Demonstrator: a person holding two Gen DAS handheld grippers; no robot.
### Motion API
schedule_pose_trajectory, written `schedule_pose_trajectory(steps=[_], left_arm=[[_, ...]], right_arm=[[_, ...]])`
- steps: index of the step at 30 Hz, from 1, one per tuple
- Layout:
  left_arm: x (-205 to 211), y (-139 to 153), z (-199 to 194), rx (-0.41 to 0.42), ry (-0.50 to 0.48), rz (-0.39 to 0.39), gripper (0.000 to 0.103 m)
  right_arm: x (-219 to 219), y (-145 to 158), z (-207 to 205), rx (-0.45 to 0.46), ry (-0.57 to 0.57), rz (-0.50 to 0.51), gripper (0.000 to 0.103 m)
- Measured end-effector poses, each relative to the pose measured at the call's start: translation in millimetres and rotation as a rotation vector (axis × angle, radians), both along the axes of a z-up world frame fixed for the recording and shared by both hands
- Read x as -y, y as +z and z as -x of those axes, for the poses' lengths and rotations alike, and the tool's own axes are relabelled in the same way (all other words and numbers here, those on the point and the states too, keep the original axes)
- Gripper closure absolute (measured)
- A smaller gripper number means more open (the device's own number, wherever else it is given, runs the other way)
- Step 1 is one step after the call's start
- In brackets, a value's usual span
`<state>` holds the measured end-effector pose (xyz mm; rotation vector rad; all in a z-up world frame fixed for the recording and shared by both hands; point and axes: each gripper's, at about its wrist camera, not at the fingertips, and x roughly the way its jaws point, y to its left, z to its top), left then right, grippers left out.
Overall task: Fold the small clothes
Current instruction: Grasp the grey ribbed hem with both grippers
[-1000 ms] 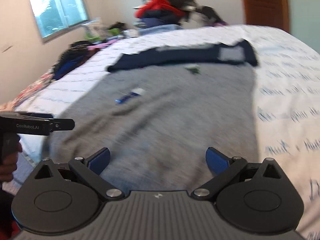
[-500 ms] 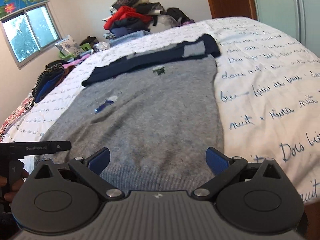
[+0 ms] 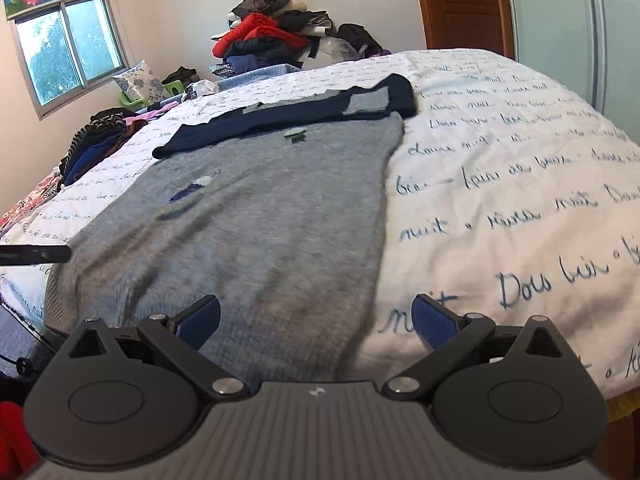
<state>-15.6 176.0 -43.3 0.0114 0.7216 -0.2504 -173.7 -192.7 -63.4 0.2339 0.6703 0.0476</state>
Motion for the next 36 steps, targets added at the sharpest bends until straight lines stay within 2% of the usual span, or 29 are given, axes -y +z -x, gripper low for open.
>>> schedule_pose_trajectory(steps=[3, 7, 9, 13, 17, 19, 21, 23, 25, 26, 28, 30, 36], left_arm=[[-26.1, -4.9, -4.6, -0.018, -0.001, 0.116, 0.009], [-54.1, -20.9, -11.1, -0.098, -0.042, 0.299, 0.009], [-62.8, -28.6, -12.1, -0.115, -0.032, 0.352, 0.009], [-73.8, -35.3, -11.1, -0.102, -0.024, 0.421, 0.009], [-72.3, -40.0, -6.9, -0.112, -0.123, 0.495, 0.009], [-67.7, -44.6, -3.4, -0.107, -0.172, 0.499, 0.009], [-64.8, -48.0, -1.5, -0.096, -0.187, 0.487, 0.009], [-67.1, -50.4, -0.5, -0.09, -0.206, 0.511, 0.009], [-72.6, -53.3, -0.6, -0.097, -0.22, 0.556, 0.009], [-75.0, -54.8, -0.3, -0.1, -0.225, 0.581, 0.009], [-79.0, -58.2, -0.1, -0.104, -0.238, 0.626, 0.009], [-80.1, -60.5, 0.4, -0.107, -0.251, 0.652, 0.009], [-85.7, -71.2, 1.8, -0.1, -0.292, 0.714, 0.009]], right_arm=[[6.3, -6.6, 0.6, -0.004, 0.001, -0.037, 0.0], [10.8, -9.9, 5.3, 0.007, 0.01, -0.091, 0.0], [12.4, -13.8, 5.8, -0.003, 0.023, -0.127, 0.0], [24.1, -19.8, 8.8, 0.038, 0.037, -0.213, 0.0], [34.2, -18.3, 10.3, 0.033, 0.04, -0.353, 0.0], [31.4, -20.8, 10.1, 0.037, 0.078, -0.413, 0.0], [24.5, -22.5, 9.4, 0.042, 0.097, -0.416, 0.0], [23.9, -22.6, 8.7, 0.051, 0.098, -0.409, 0.01], [27.6, -24.0, 8.4, 0.044, 0.086, -0.424, 0.035], [29.8, -25.6, 8.9, 0.033, 0.076, -0.43, 0.041], [32.7, -27.8, 10.8, 0.022, 0.053, -0.433, 0.068], [34.3, -32.1, 9.6, -0.002, 0.045, -0.456, 0.074], [34.7, -40.7, 9.3, -0.024, 0.077, -0.512, 0.074]])
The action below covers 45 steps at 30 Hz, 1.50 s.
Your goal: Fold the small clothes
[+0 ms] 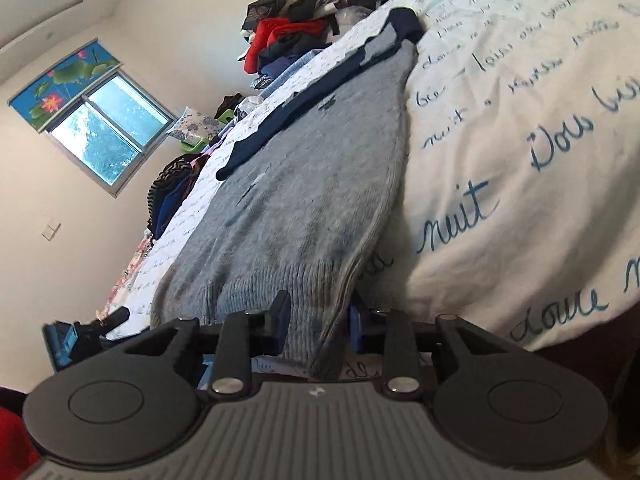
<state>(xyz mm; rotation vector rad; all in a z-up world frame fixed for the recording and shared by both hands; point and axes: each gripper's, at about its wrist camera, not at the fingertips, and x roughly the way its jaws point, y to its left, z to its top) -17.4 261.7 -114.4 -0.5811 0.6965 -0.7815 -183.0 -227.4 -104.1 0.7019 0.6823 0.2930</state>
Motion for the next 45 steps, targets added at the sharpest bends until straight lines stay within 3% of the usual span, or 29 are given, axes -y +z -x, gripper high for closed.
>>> schedule_pose_trajectory(steps=[5, 7, 9, 11, 12, 14, 17, 24, 37, 42, 45], left_arm=[[-12.7, -16.1, -11.0, -0.061, 0.026, 0.174, 0.009], [-9.0, -15.2, -15.8, -0.066, 0.029, 0.181, 0.009], [-1.9, -9.0, -16.6, -0.04, 0.017, 0.136, 0.012], [4.4, -2.8, -15.7, -0.019, 0.005, 0.081, 0.034], [6.0, -1.5, -16.2, -0.022, 0.004, 0.066, 0.041], [5.9, -1.2, -17.5, -0.05, 0.011, 0.049, 0.072], [4.2, -4.4, -20.5, -0.089, 0.035, 0.037, 0.09], [6.3, 17.6, -12.1, -0.009, 0.037, -0.009, 0.094], [17.4, 93.1, -24.0, 0.181, 0.078, 0.073, 0.094], [25.0, 106.2, -34.2, 0.205, 0.088, 0.09, 0.096], [30.5, 109.9, -41.1, 0.173, 0.087, 0.031, 0.096]], right_arm=[[-0.5, -10.0, -5.8, -0.02, 0.056, -0.097, 0.074], [-6.5, -9.4, -8.4, -0.019, 0.064, -0.085, 0.074], [-10.0, -7.7, -10.1, -0.018, 0.062, -0.067, 0.074], [-10.9, -5.8, -10.4, -0.015, 0.057, -0.059, 0.078], [-11.9, -4.1, -9.7, -0.019, 0.052, -0.041, 0.09], [-13.3, -2.4, -8.9, -0.03, 0.048, -0.016, 0.096], [-13.7, -1.1, -6.7, -0.019, 0.055, -0.02, 0.097], [-10.4, 14.7, -5.0, 0.025, 0.078, -0.048, 0.097], [7.3, 65.9, -23.4, 0.222, 0.056, -0.112, 0.097], [15.9, 78.2, -37.1, 0.281, 0.031, -0.137, 0.097], [16.5, 85.6, -45.3, 0.294, 0.032, -0.114, 0.097]])
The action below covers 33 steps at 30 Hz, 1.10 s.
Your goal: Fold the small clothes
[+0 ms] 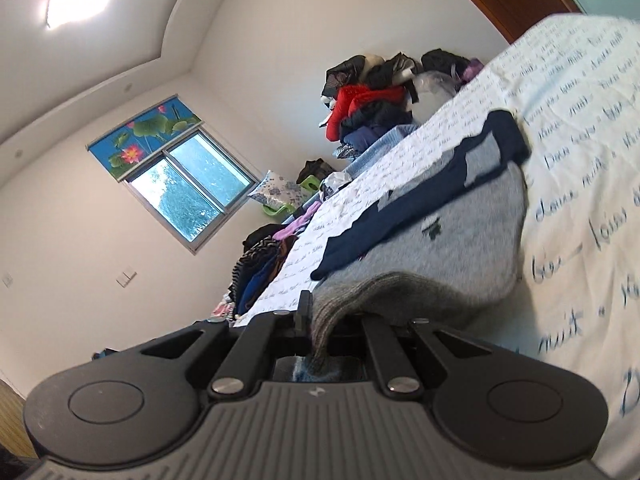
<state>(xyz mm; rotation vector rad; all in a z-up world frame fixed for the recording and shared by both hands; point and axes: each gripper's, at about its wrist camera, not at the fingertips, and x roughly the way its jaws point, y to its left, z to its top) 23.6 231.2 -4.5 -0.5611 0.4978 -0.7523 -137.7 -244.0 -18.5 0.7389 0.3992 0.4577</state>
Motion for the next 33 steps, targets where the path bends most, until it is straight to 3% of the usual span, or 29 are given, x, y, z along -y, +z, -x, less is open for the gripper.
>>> schedule_pose_trajectory(steps=[3, 4, 5, 8, 13, 16, 19, 22, 24, 27, 33], left_arm=[[3.1, -6.7, 1.8, -0.061, -0.048, -0.107, 0.092], [5.1, -10.1, 5.2, -0.085, -0.036, -0.168, 0.085], [7.7, -14.7, 9.1, -0.106, -0.029, -0.224, 0.072], [19.5, -20.4, 20.2, -0.144, -0.049, -0.332, 0.048], [44.9, 4.6, 28.2, -0.051, -0.059, -0.396, 0.027], [89.5, 28.4, 29.6, 0.066, -0.1, -0.533, 0.01], [151.7, 28.2, 25.8, 0.16, -0.147, -0.779, 0.01], [191.6, -3.6, 19.8, 0.241, -0.137, -1.047, 0.01], [194.3, -26.6, 15.0, 0.233, -0.123, -1.154, 0.011], [169.5, -48.2, 14.5, 0.171, -0.079, -1.228, 0.015], [83.1, -46.6, 30.9, 0.03, 0.057, -1.27, 0.014]], right_arm=[[-4.9, -0.3, -2.3, -0.018, 0.037, 0.028, 0.097], [-7.3, -2.3, -0.7, -0.029, 0.047, 0.043, 0.097], [-8.9, -5.2, 1.4, -0.045, 0.056, 0.049, 0.097], [-10.2, -16.0, 13.1, -0.083, 0.049, 0.035, 0.097], [-7.9, -33.1, 28.0, -0.148, 0.037, 0.024, 0.097], [-6.8, -39.8, 31.0, -0.162, 0.038, 0.023, 0.097], [-5.7, -43.8, 29.3, -0.17, 0.031, 0.013, 0.097], [-5.6, -44.6, 30.1, -0.166, 0.029, 0.013, 0.097], [-5.3, -44.9, 31.1, -0.168, 0.028, 0.02, 0.097], [-4.5, -45.7, 32.6, -0.175, 0.025, 0.021, 0.097], [-9.9, -46.0, 33.5, -0.174, 0.044, 0.026, 0.097]])
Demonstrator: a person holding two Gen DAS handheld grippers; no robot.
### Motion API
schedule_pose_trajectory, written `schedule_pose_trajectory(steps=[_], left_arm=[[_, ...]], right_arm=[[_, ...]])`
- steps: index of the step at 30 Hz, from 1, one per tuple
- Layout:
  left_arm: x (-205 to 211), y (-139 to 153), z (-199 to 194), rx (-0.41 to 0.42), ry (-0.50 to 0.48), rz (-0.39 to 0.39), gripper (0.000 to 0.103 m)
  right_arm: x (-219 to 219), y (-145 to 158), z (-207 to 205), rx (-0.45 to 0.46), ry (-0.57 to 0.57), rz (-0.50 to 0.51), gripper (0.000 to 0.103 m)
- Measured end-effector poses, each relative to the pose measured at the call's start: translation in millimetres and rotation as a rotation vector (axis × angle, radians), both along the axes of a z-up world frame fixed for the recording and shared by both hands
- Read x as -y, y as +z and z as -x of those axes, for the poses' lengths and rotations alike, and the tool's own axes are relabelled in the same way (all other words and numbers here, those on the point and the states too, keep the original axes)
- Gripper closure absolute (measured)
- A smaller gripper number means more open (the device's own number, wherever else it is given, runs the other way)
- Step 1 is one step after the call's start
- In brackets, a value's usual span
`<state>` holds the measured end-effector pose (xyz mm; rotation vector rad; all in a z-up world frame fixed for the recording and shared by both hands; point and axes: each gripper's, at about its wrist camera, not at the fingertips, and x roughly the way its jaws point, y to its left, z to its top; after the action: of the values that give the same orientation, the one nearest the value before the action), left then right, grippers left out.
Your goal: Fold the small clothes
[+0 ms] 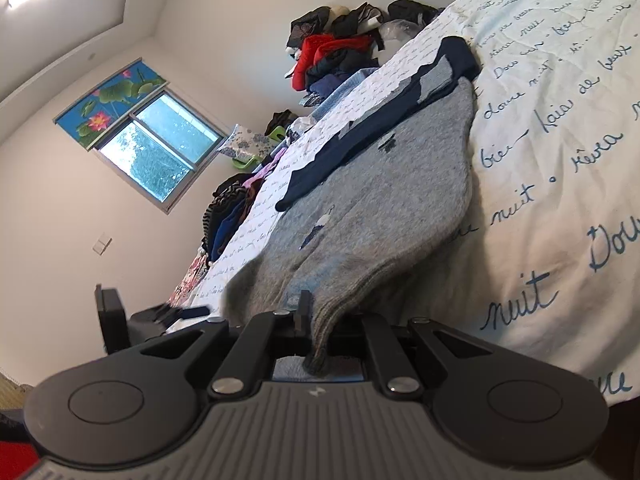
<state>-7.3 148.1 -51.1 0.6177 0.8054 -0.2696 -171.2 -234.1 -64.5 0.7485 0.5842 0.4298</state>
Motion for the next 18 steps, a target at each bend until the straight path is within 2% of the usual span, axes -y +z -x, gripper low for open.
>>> schedule_pose_trajectory(steps=[2, 3, 5, 7, 8, 11, 13, 14, 16, 18], left_arm=[[-24.4, 7.1, 3.8, -0.006, 0.052, 0.019, 0.015], [-36.3, 12.3, 3.1, -0.032, 0.069, 0.086, 0.015], [-56.6, 24.1, -2.5, -0.124, 0.092, 0.319, 0.015], [-71.2, 23.8, -11.0, -0.224, 0.098, 0.564, 0.014], [-73.8, 20.5, -15.6, -0.264, 0.115, 0.658, 0.014], [-73.9, 7.7, -24.5, -0.381, 0.174, 0.826, 0.015], [-65.8, 5.7, -23.6, -0.403, 0.197, 0.843, 0.015], [-58.5, 8.3, -22.0, -0.39, 0.212, 0.805, 0.015], [-30.6, 10.3, -20.7, -0.333, 0.232, 0.638, 0.015], [-5.8, 8.6, -16.0, -0.222, 0.221, 0.423, 0.015]], right_arm=[[-2.0, -1.4, -0.5, -0.003, 0.006, 0.001, 0.097], [-2.6, -2.2, -0.7, -0.005, 0.008, 0.002, 0.097], [-2.6, -4.1, -1.0, -0.01, 0.004, -0.002, 0.097], [-1.6, -5.5, -1.0, -0.016, -0.001, -0.005, 0.097], [-1.3, -5.9, -0.9, -0.019, -0.005, -0.005, 0.097], [-1.8, -4.6, 0.0, -0.019, -0.002, -0.004, 0.097], [-3.0, -3.5, -0.6, -0.017, 0.006, 0.002, 0.097], [-3.4, -3.8, -1.4, -0.016, 0.011, 0.003, 0.097], [-5.1, -5.5, -3.4, -0.024, 0.015, 0.002, 0.096], [-7.1, -7.7, -4.6, -0.03, 0.019, 0.001, 0.096]])
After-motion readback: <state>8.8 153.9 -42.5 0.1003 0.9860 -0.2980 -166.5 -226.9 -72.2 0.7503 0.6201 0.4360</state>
